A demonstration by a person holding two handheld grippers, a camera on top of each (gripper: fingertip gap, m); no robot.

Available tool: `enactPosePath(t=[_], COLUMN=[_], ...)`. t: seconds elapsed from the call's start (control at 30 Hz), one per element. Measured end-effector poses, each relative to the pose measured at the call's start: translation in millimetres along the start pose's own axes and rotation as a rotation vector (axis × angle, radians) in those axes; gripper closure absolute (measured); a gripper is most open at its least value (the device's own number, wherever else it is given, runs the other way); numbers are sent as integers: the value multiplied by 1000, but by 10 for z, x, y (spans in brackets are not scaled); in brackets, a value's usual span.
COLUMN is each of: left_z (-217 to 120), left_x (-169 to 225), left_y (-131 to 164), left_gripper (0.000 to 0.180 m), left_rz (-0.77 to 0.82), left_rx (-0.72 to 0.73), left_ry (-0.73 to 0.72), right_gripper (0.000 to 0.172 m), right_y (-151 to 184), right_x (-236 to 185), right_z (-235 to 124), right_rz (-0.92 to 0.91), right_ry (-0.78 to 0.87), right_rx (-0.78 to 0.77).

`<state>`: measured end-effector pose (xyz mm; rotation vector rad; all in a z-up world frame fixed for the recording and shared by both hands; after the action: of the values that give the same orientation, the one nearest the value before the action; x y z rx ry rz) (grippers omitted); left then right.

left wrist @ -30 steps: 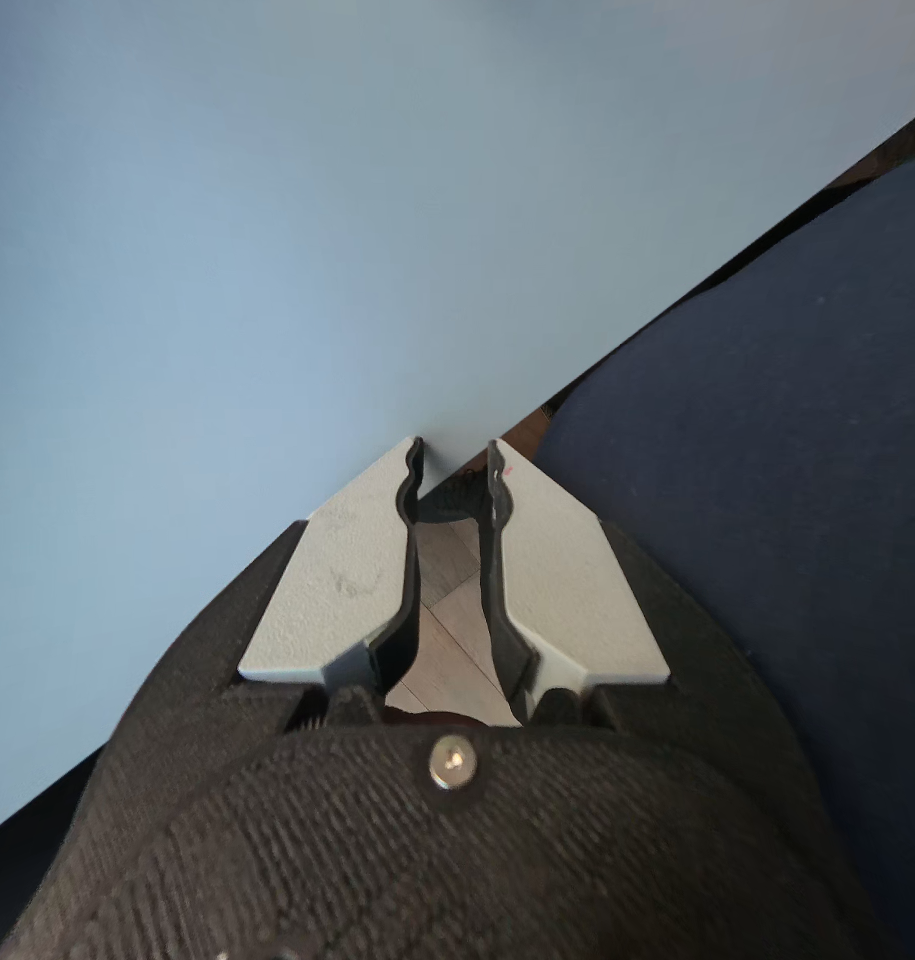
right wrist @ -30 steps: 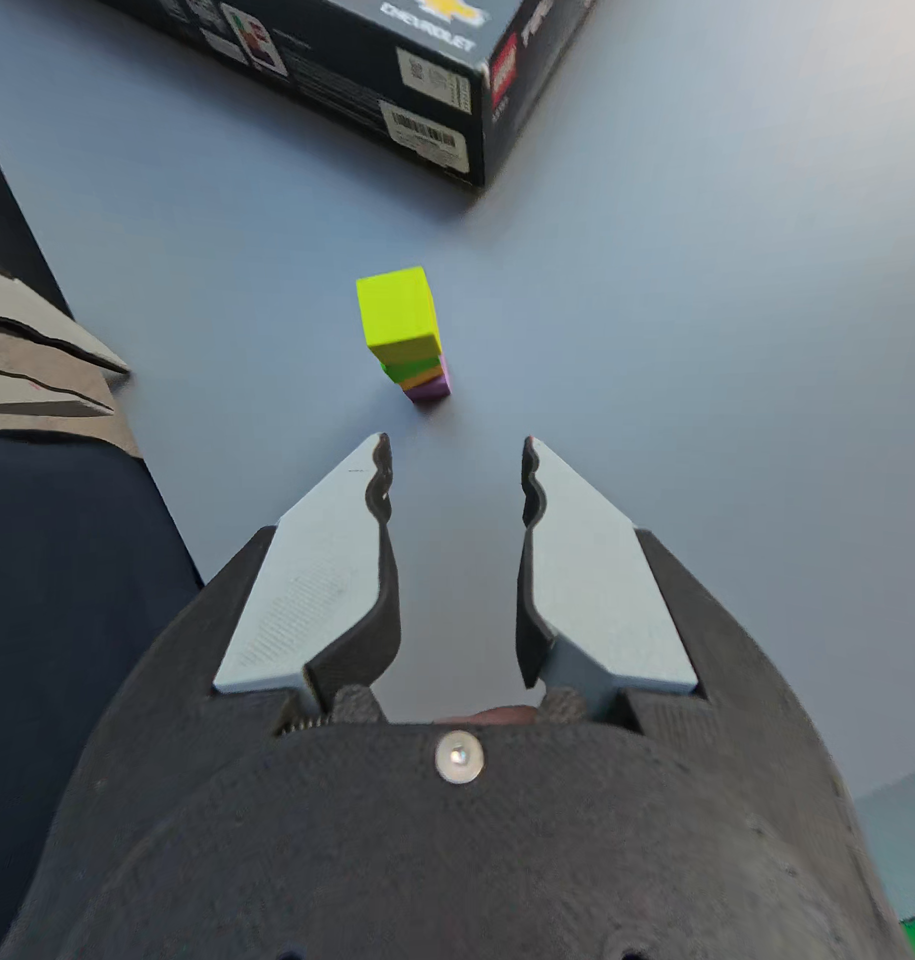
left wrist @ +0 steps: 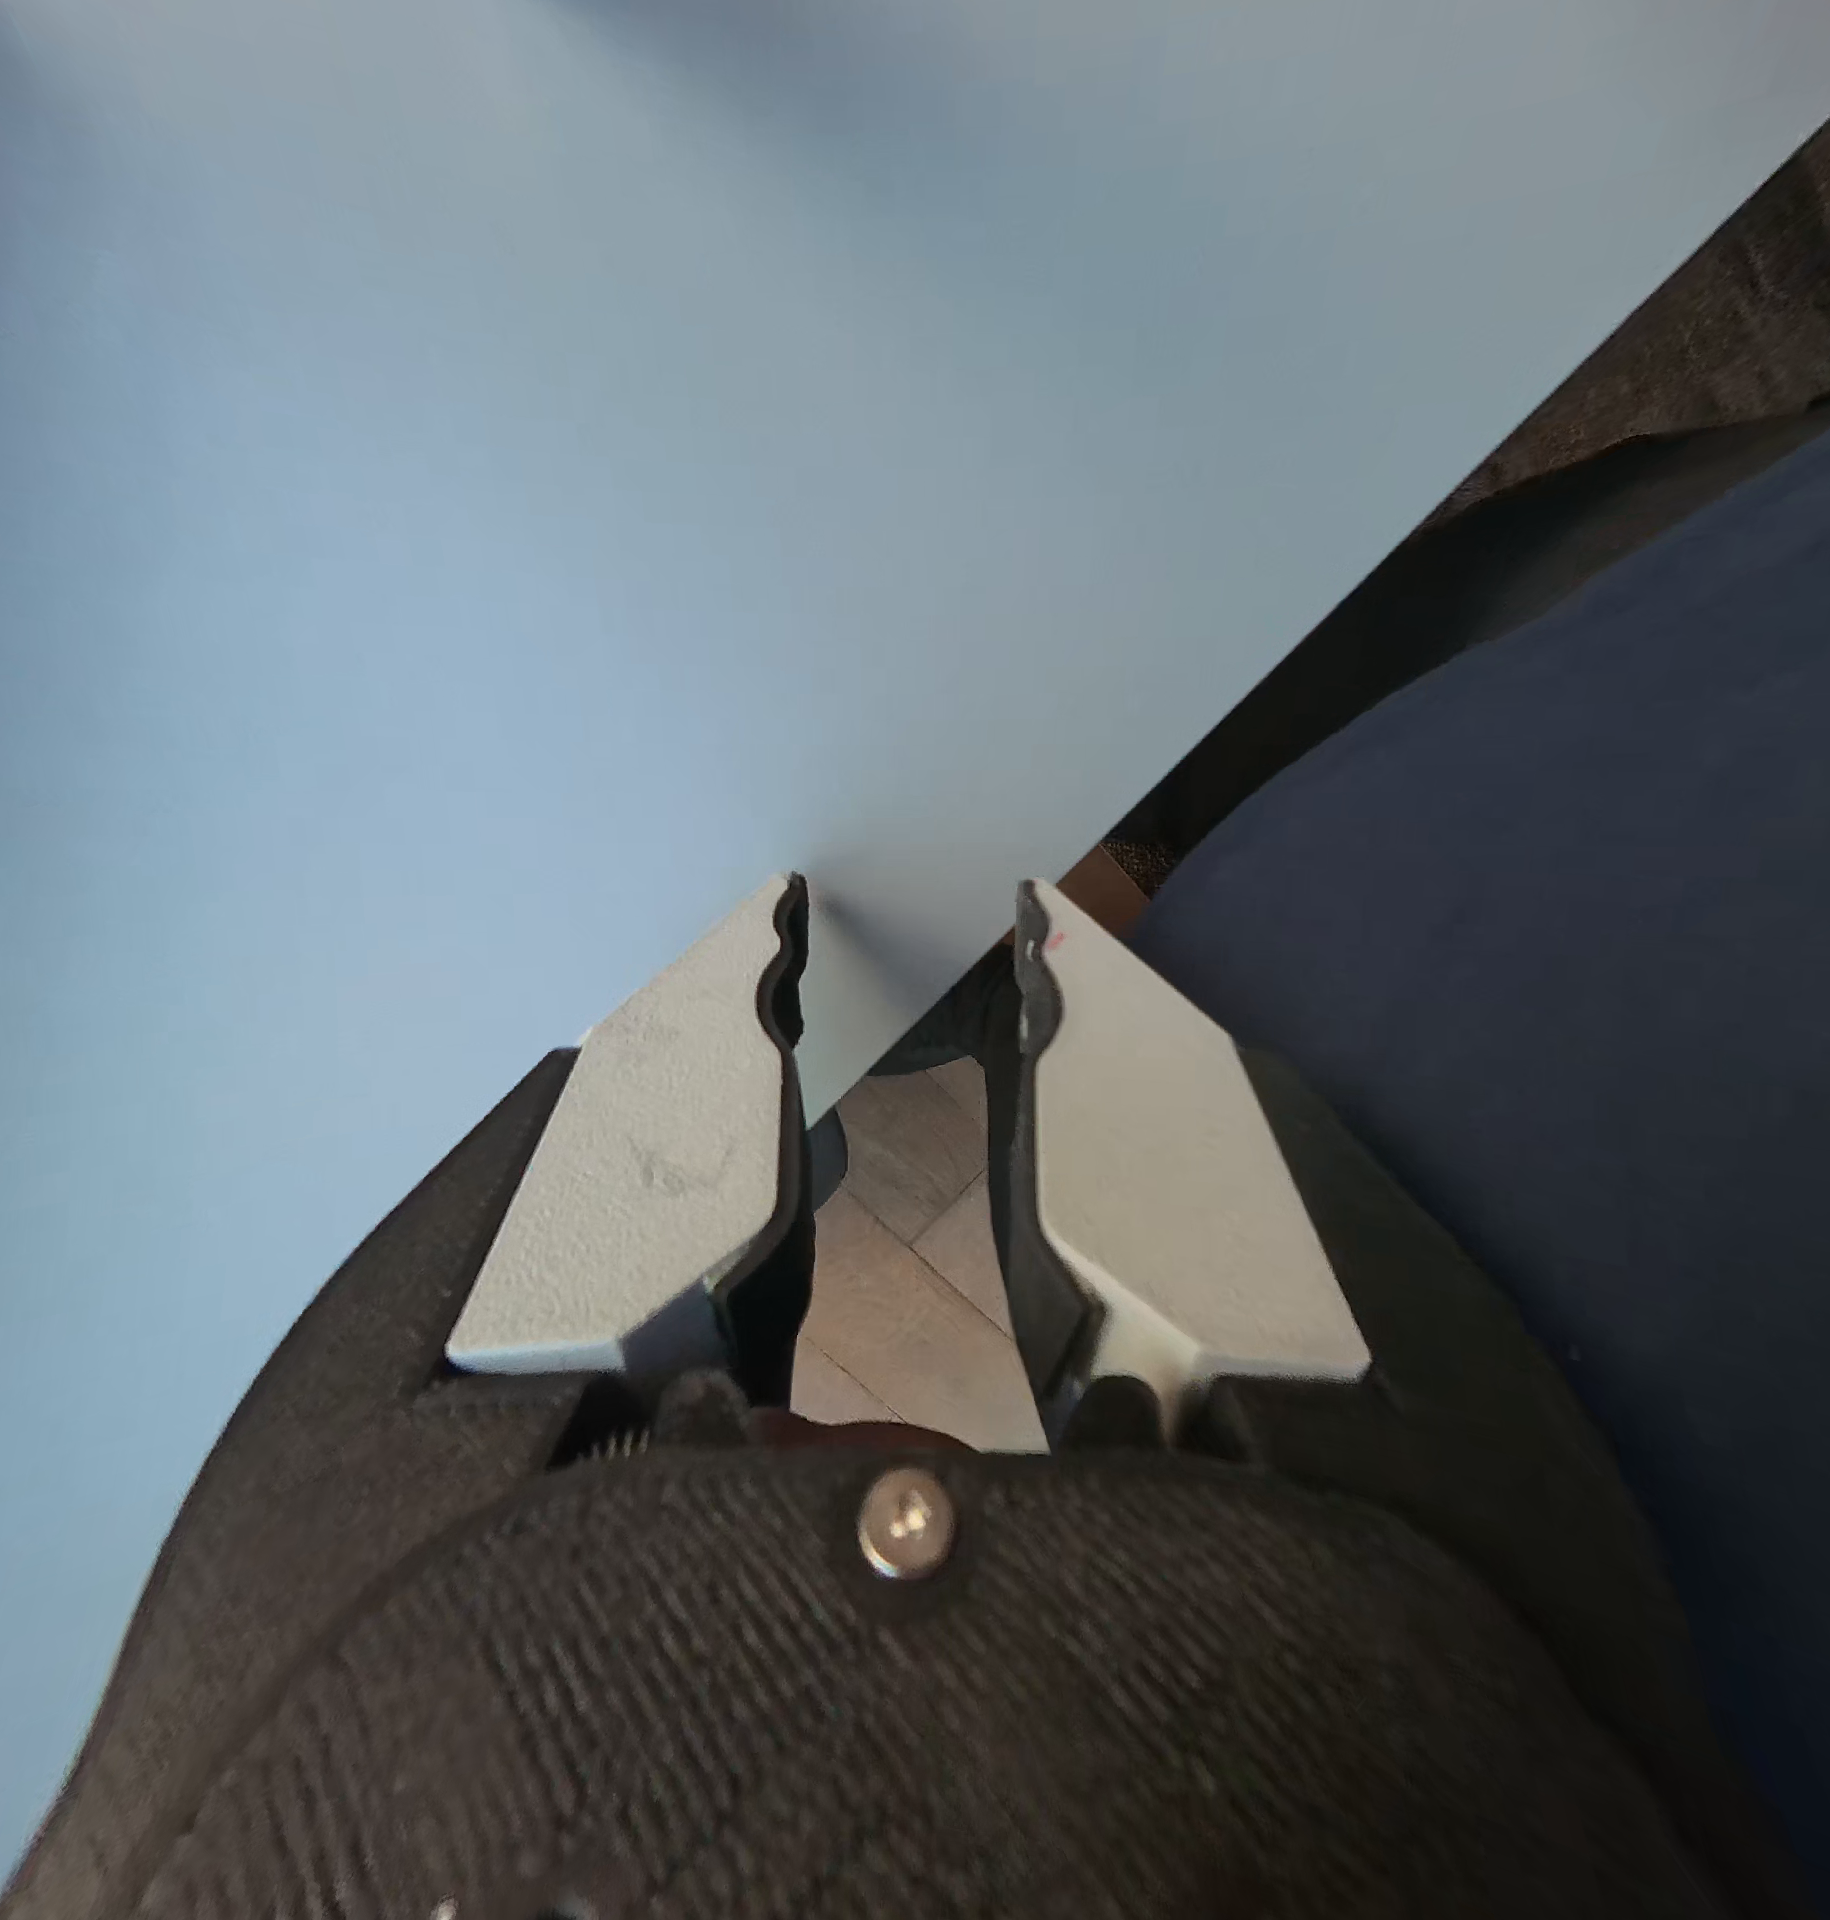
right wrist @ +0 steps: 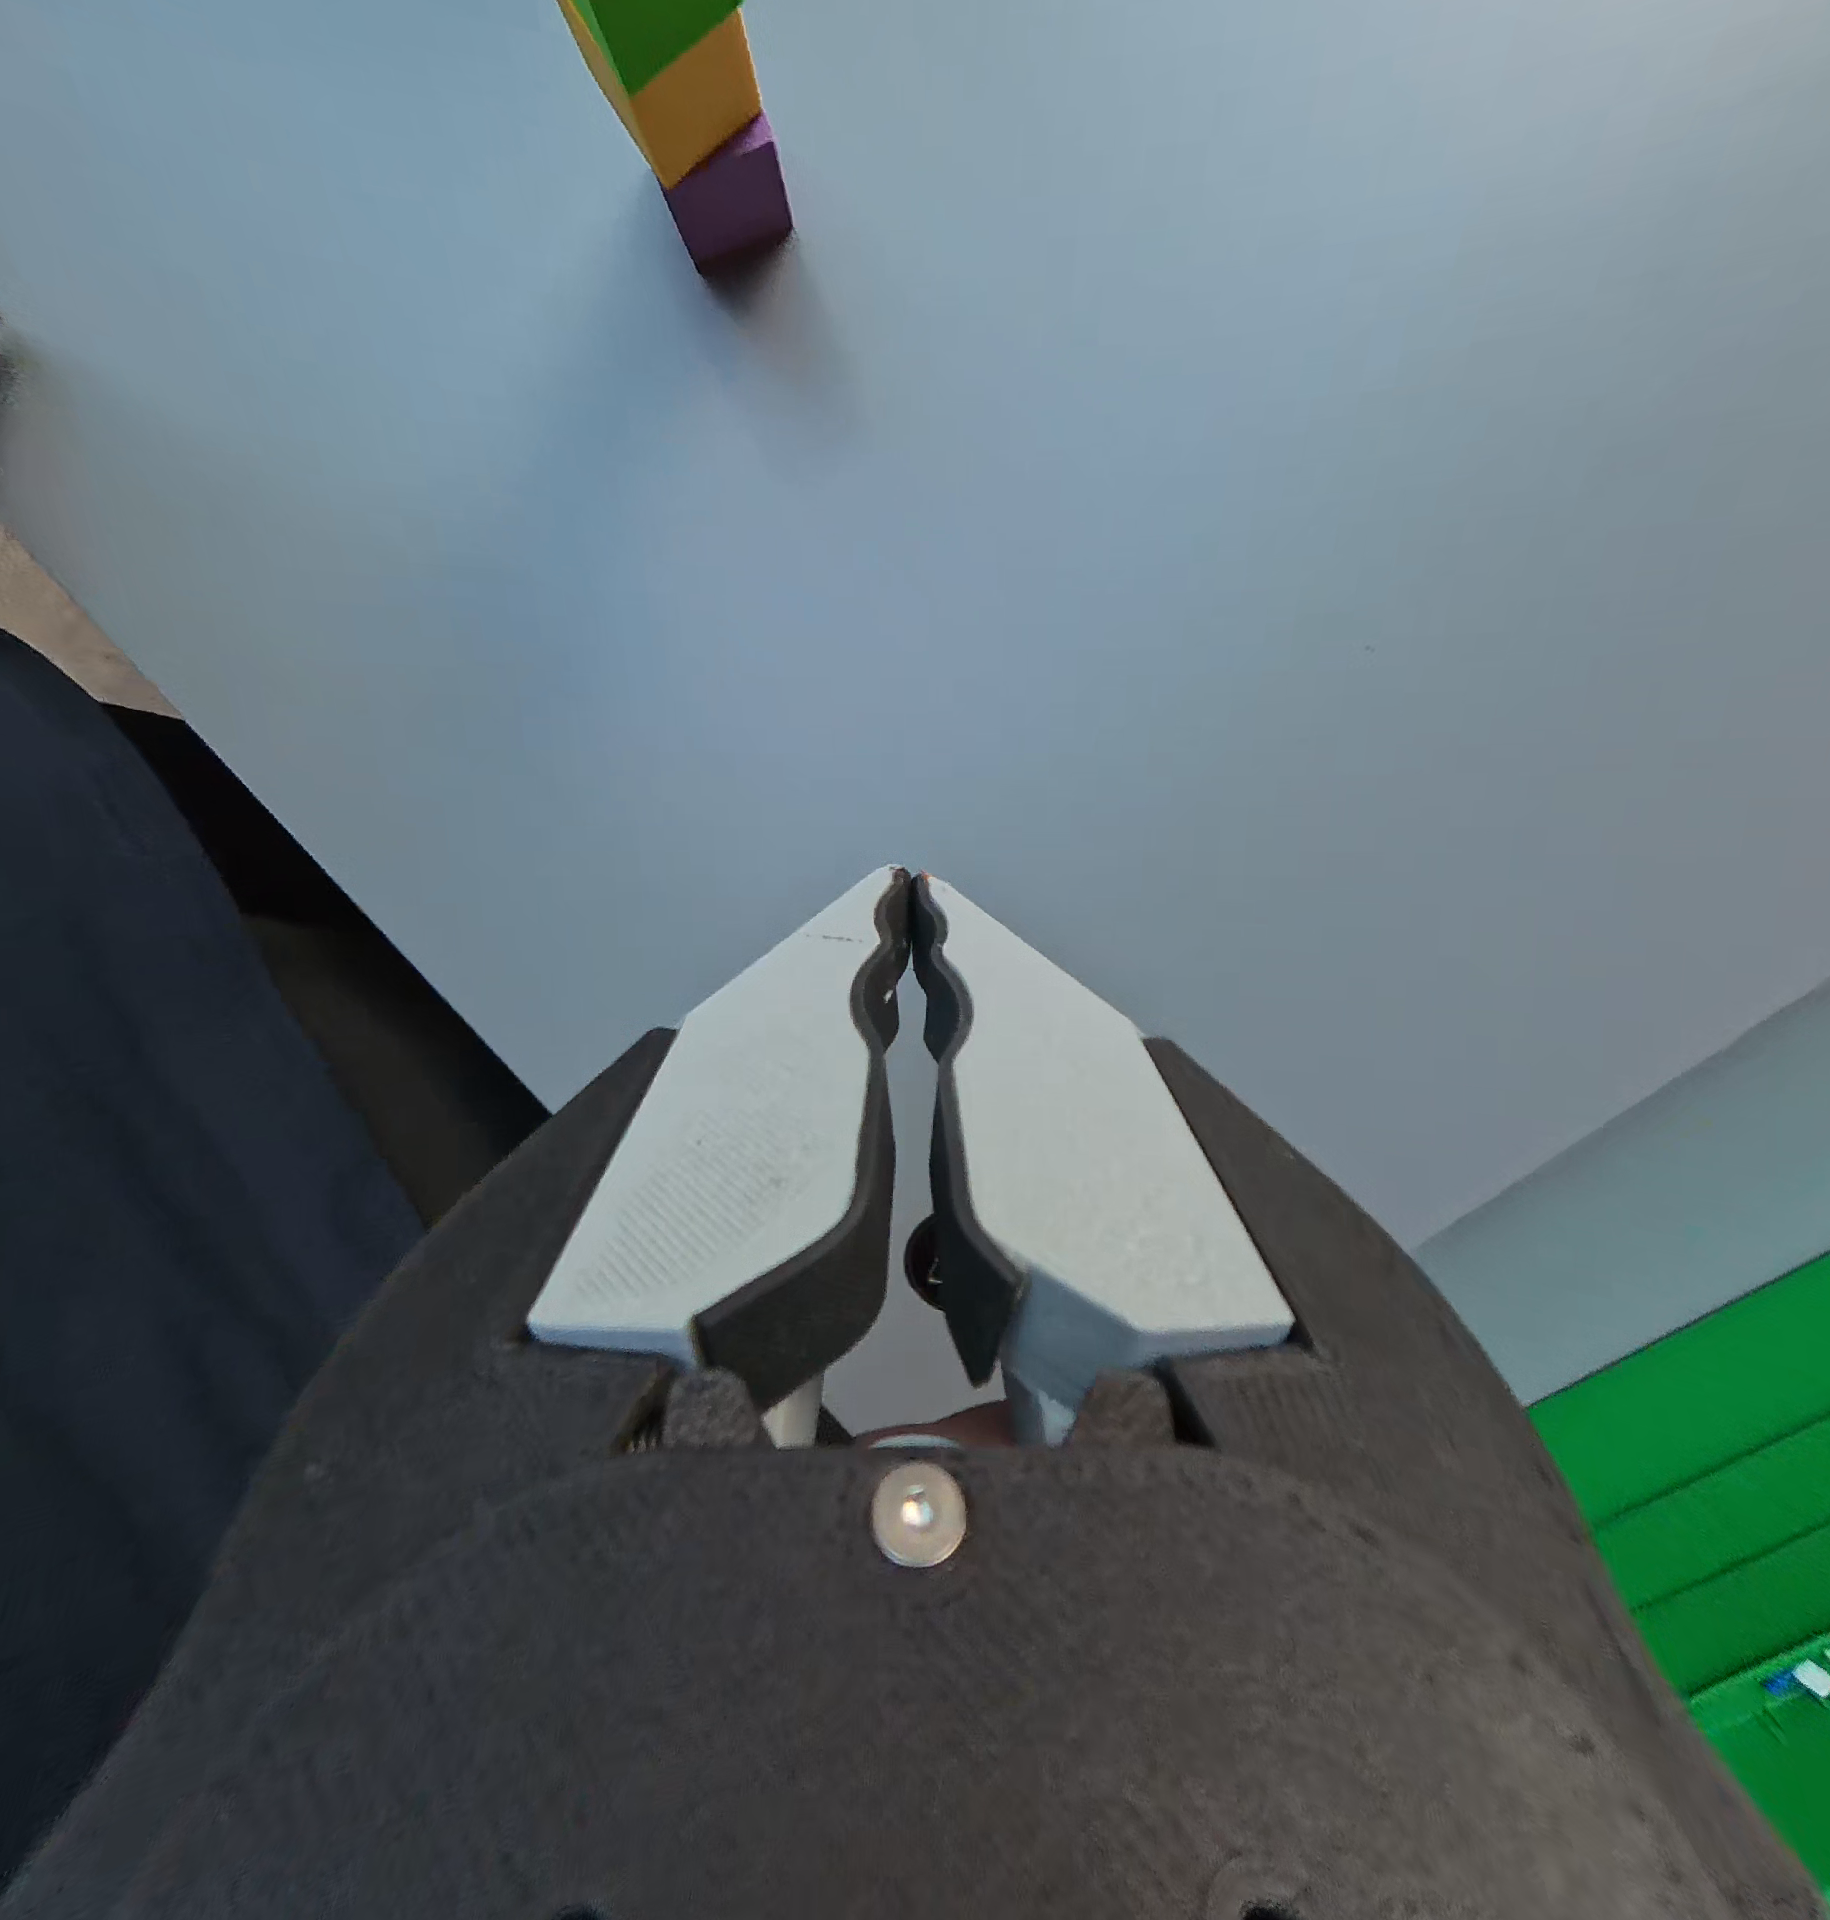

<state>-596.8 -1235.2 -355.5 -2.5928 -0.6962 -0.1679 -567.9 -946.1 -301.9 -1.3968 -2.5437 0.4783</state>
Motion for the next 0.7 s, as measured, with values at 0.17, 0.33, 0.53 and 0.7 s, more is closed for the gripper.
enactPosePath(t=[0.17, 0.33, 0.53, 0.7], left_z=[-42, -37, -25, -21], left_x=[-88, -89, -40, -4], left_y=[-1, 47, 63, 40], left_gripper=[144, 145, 145, 145], left_rz=[-63, -146, -183, -220], left_rx=[1, -23, -57, -69], left_ry=[-50, -83, -126, -139], right_gripper=[172, 172, 160, 151], right_y=[40, 91, 137, 189], right_x=[141, 336, 496, 583], right_z=[8, 19, 9, 22], right_rz=[-1, 77, 145, 170], right_ry=[11, 16, -26, -62], right_rx=[11, 71, 174, 209])
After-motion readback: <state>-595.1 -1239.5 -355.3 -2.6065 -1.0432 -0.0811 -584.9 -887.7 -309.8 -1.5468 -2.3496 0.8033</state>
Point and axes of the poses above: each gripper's, where its closed fingertips meet, z out along the fingers, y out of its underside, x = y × z across the jaws, the point moved 8 cm from there along -z, back along the fingers, and after that the axes turned 9 degrees about -z, right-handed, at the moved point
